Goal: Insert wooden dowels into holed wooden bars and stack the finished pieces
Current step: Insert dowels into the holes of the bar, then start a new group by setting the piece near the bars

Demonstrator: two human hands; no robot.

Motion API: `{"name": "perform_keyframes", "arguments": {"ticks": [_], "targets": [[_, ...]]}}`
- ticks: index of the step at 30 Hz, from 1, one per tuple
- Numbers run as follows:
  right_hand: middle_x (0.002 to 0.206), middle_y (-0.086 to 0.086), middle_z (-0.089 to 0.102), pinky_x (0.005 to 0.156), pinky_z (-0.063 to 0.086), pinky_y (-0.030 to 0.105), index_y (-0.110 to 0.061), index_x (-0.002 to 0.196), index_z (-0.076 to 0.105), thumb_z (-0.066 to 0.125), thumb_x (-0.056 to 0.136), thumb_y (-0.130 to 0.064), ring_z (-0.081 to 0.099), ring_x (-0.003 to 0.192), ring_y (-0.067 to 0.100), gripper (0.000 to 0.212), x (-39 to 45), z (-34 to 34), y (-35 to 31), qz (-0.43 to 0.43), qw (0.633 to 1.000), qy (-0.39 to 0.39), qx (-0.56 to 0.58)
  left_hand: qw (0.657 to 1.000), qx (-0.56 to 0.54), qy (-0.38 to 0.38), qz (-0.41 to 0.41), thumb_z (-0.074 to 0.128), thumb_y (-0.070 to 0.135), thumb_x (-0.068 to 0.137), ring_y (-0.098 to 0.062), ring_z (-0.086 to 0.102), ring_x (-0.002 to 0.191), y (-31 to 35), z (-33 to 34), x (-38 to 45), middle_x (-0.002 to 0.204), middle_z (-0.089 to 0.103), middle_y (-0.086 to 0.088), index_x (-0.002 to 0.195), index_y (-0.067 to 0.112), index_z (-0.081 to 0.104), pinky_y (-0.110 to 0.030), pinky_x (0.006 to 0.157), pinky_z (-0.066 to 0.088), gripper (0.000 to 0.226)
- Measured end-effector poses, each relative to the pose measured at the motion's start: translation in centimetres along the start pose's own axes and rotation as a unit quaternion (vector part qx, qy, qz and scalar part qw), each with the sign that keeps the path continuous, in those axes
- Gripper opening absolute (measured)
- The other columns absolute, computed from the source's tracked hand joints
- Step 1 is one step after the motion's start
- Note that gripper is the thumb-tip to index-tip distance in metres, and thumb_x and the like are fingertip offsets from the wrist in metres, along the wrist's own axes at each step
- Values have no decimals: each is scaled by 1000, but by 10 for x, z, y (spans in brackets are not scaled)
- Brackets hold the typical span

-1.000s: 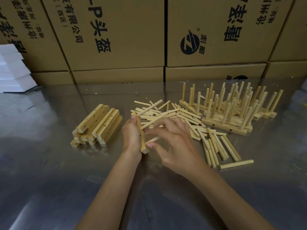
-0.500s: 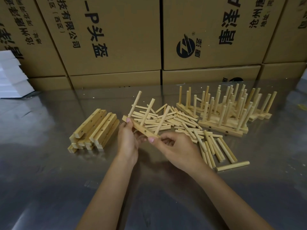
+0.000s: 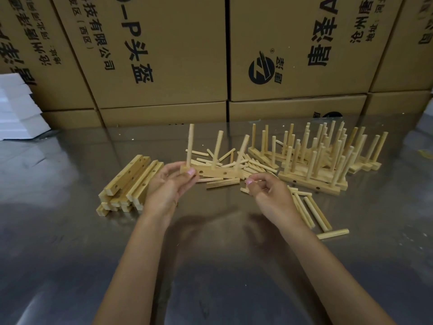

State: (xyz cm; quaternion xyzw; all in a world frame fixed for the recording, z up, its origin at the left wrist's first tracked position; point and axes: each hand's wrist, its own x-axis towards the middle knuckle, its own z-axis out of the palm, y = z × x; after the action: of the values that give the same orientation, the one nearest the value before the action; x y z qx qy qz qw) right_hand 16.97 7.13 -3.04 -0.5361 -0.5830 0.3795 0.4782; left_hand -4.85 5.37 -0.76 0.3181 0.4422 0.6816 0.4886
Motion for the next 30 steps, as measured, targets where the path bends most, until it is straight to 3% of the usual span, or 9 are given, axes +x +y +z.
{"name": "perform_keyframes", "arguments": {"ticks": [3, 5, 9, 11, 15, 18, 24, 30], "targets": [[80, 1, 67, 63, 40, 27, -28, 91, 68, 62, 93, -30, 58, 68, 8, 6, 1, -1, 2, -2, 1000, 7, -14, 995, 27, 71, 58, 72, -7, 84, -23, 75, 94, 1, 0, 1, 93, 76, -14, 103, 2, 58, -21, 75, 59, 26], [81, 3, 68, 68, 45, 31, -28, 87, 69, 62, 92, -29, 61, 72, 14, 8, 1, 0, 3, -7, 1000, 2, -28, 988, 30, 130, 77, 72, -8, 85, -24, 75, 93, -1, 1, 2, 99, 73, -18, 96, 6, 55, -21, 74, 59, 25], [81, -3, 68, 74, 48, 32, -31, 82, 70, 60, 91, -25, 64, 79, 14, 14, -1, 1, 5, -8, 997, -14, -72, 942, 199, 250, 105, 76, 6, 82, -26, 70, 95, -12, -1, 5, 104, 69, -13, 93, 15, 54, -43, 90, 56, 27], [81, -4, 69, 75, 48, 31, -32, 81, 69, 59, 91, -23, 64, 81, 13, 17, -1, 1, 6, -5, 997, -23, -78, 912, 271, 282, 123, 77, 13, 80, -26, 66, 94, -14, -4, 4, 103, 67, -9, 97, 14, 53, -46, 89, 54, 29], [80, -5, 69, 69, 46, 27, -31, 83, 69, 58, 91, -23, 63, 79, 11, 16, -2, 0, 5, -3, 996, -40, -80, 874, 361, 282, 163, 76, 14, 81, -31, 62, 96, -15, -8, 3, 104, 63, -12, 96, 12, 51, -49, 87, 52, 29], [80, -6, 69, 66, 43, 26, -32, 84, 69, 58, 91, -24, 62, 78, 8, 15, -3, 1, 4, -10, 995, -47, -93, 843, 428, 263, 192, 74, 11, 82, -30, 57, 88, -19, -10, 2, 96, 58, -10, 92, 9, 51, -42, 78, 48, 25], [80, -6, 69, 68, 46, 27, -33, 82, 67, 57, 91, -25, 62, 78, 10, 16, -3, 0, 4, -17, 993, -50, -102, 805, 521, 239, 153, 70, 11, 87, -32, 55, 87, -22, -10, 1, 103, 58, -14, 98, 7, 50, -38, 73, 41, 23], [80, -6, 69, 67, 44, 28, -33, 82, 67, 57, 91, -28, 63, 78, 12, 14, -3, 0, 4, -16, 992, -57, -114, 770, 589, 223, 103, 71, 22, 91, -39, 60, 101, -19, -11, 0, 108, 63, -19, 109, 2, 57, -48, 85, 49, 30]]}}
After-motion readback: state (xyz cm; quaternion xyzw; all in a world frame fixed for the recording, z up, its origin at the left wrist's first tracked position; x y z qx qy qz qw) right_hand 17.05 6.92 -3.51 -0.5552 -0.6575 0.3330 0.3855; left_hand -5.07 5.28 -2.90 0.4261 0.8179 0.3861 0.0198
